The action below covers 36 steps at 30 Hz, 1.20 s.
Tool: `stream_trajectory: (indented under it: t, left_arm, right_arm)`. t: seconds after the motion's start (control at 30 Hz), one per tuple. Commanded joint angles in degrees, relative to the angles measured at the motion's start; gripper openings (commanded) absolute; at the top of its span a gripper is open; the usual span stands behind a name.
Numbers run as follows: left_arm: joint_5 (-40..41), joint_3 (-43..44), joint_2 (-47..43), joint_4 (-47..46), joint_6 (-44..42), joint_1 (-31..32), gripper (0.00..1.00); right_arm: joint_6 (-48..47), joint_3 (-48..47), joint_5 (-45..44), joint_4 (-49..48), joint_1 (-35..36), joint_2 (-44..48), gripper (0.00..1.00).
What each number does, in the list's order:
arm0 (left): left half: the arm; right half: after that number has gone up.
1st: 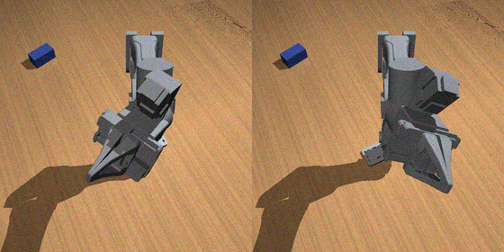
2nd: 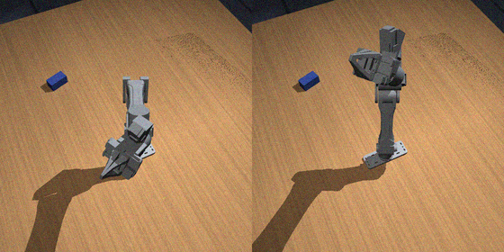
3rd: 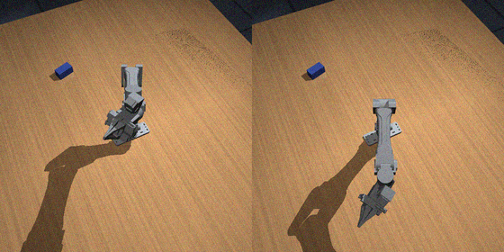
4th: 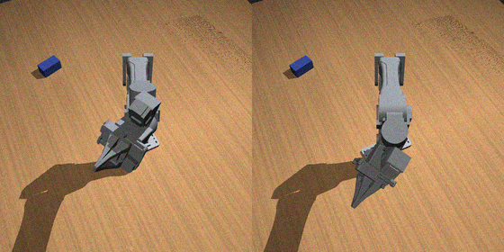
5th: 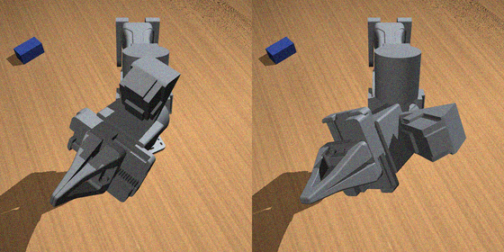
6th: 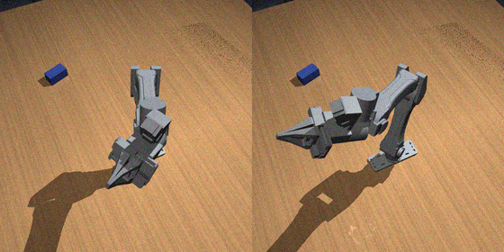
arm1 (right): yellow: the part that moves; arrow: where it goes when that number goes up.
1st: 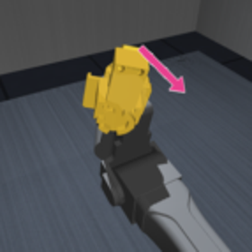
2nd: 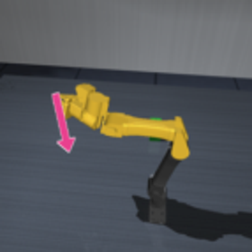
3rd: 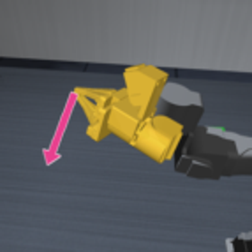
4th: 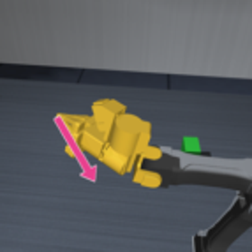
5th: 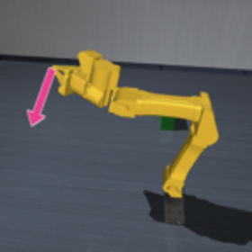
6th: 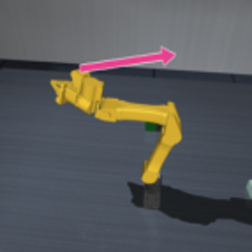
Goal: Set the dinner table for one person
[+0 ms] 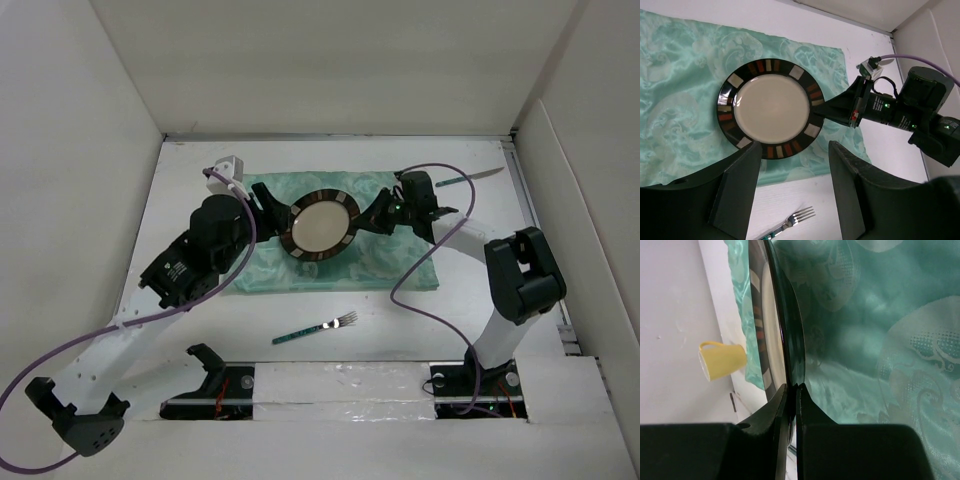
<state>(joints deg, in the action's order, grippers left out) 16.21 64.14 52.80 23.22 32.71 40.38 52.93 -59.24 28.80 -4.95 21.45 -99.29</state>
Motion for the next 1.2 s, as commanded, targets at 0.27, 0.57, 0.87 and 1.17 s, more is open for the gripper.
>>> stream_trajectory:
  t: [0.27,0.57,0.87,1.17]
  left_arm:
    - [1.3,-1.2,-1.5,-1.5,1.2,-0.1,0.53]
    - [4.4,7.9,0.0,1.3,-2.9,-0.1,0.51]
    - [6.7,25.1,1.3,4.5,-4.9,-0.1,0.01]
    - [-0.8,28.8,-3.0,5.1,3.8,-0.1,0.15]
  right_arm:
    - [-4.1,0.4,-0.5,-1.0,0.3,-3.6,0.32]
    - [-15.1,-7.8,-15.5,22.2,0.3,-0.4,0.63]
    - [-22.1,-21.7,-24.5,32.9,6.2,9.5,0.02]
    - [-21.1,-49.4,-27.6,35.6,30.2,-9.4,0.00]
